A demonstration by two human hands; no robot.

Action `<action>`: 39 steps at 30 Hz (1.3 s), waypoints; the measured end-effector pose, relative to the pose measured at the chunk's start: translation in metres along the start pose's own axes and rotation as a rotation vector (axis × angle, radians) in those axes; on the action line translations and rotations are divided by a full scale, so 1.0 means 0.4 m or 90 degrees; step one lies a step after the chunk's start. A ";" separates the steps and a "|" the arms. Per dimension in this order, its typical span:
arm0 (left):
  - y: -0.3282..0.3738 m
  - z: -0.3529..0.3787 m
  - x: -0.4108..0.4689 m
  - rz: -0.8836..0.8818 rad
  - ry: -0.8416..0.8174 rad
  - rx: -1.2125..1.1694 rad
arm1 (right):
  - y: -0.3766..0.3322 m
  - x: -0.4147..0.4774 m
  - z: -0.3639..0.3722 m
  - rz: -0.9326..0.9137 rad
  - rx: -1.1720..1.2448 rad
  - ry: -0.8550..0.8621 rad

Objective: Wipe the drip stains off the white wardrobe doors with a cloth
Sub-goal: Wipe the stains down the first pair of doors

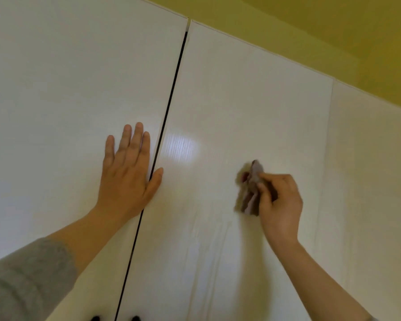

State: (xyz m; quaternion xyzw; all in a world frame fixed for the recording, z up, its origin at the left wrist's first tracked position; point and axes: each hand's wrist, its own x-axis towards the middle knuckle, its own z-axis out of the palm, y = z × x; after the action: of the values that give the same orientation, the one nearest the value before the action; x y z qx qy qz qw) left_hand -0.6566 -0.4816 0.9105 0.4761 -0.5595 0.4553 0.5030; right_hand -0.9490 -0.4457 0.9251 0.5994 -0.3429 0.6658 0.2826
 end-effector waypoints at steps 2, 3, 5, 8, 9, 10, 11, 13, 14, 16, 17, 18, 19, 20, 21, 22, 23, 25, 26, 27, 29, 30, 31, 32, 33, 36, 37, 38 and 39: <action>-0.003 0.010 -0.004 0.002 0.012 0.014 | 0.007 0.068 -0.017 0.007 -0.019 0.073; -0.007 0.009 -0.005 0.003 0.018 0.017 | 0.008 0.106 -0.021 0.012 -0.025 0.094; -0.003 0.010 -0.003 0.009 0.025 0.018 | 0.016 0.182 -0.028 0.016 -0.043 0.120; 0.001 0.012 -0.001 0.010 0.032 0.020 | 0.038 0.285 -0.026 -0.005 -0.077 0.109; 0.003 0.012 0.000 0.009 0.032 0.021 | 0.048 0.309 -0.022 -0.003 -0.081 0.091; 0.003 0.012 -0.001 0.007 0.031 0.023 | 0.058 0.324 -0.014 0.003 -0.077 0.072; 0.003 0.013 -0.001 0.008 0.031 0.024 | 0.067 0.325 -0.003 0.014 -0.064 0.064; 0.001 0.014 -0.002 0.008 0.033 0.028 | 0.077 0.282 0.022 0.026 -0.030 0.081; 0.000 0.015 -0.002 0.010 0.033 0.028 | 0.083 0.239 0.035 0.021 -0.019 0.100; -0.002 0.016 -0.001 0.011 0.033 0.031 | 0.096 0.128 0.048 -0.015 -0.020 0.114; -0.003 0.016 0.001 0.011 0.034 0.036 | 0.103 0.068 0.049 -0.029 -0.023 0.103; -0.002 0.015 0.001 0.010 0.033 0.039 | 0.111 0.011 0.042 -0.035 -0.030 0.081; -0.002 0.014 0.001 0.009 0.031 0.040 | 0.118 -0.038 0.032 -0.035 -0.037 0.054; 0.000 0.013 0.000 0.009 0.028 0.038 | 0.121 -0.077 0.019 -0.029 -0.040 0.027; 0.000 0.013 -0.001 0.008 0.027 0.036 | 0.121 -0.099 0.007 -0.019 -0.039 0.005; 0.001 0.012 -0.003 0.008 0.025 0.033 | 0.117 -0.103 -0.006 -0.008 -0.033 -0.009; 0.001 0.011 -0.003 0.007 0.024 0.031 | 0.113 -0.090 -0.016 0.000 -0.029 -0.008; 0.003 0.009 -0.002 0.007 0.020 0.029 | 0.104 -0.028 -0.036 0.003 -0.037 0.048; 0.003 0.009 -0.004 0.006 0.018 0.028 | 0.103 0.016 -0.043 0.003 -0.045 0.085; 0.004 0.009 -0.002 0.006 0.018 0.030 | 0.104 0.070 -0.047 0.006 -0.053 0.115; 0.005 0.009 -0.005 0.006 0.017 0.032 | 0.116 0.180 -0.051 0.026 -0.073 0.137; 0.005 0.009 -0.006 0.005 0.017 0.034 | 0.127 0.229 -0.050 0.042 -0.086 0.134; 0.005 0.010 -0.005 0.005 0.018 0.035 | 0.140 0.268 -0.048 0.058 -0.097 0.129; 0.005 0.010 -0.005 0.005 0.018 0.035 | 0.154 0.293 -0.043 0.071 -0.103 0.123; 0.004 0.011 -0.004 0.006 0.020 0.034 | 0.165 0.302 -0.036 0.073 -0.104 0.122; -0.003 0.011 0.001 0.007 0.023 0.037 | 0.170 0.234 -0.010 0.054 -0.073 0.142; -0.005 0.011 0.002 0.007 0.021 0.040 | 0.173 0.185 -0.003 0.035 -0.062 0.144; -0.004 0.012 0.001 0.006 0.018 0.041 | 0.181 0.125 -0.001 0.013 -0.059 0.137; -0.005 0.011 0.003 0.006 0.015 0.042 | 0.191 0.066 -0.003 -0.007 -0.062 0.120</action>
State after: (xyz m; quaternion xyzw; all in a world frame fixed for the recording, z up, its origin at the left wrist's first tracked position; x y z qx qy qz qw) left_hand -0.6553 -0.4864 0.9113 0.4849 -0.5403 0.4814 0.4912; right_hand -1.0132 -0.4918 0.9423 0.5214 -0.3437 0.7003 0.3458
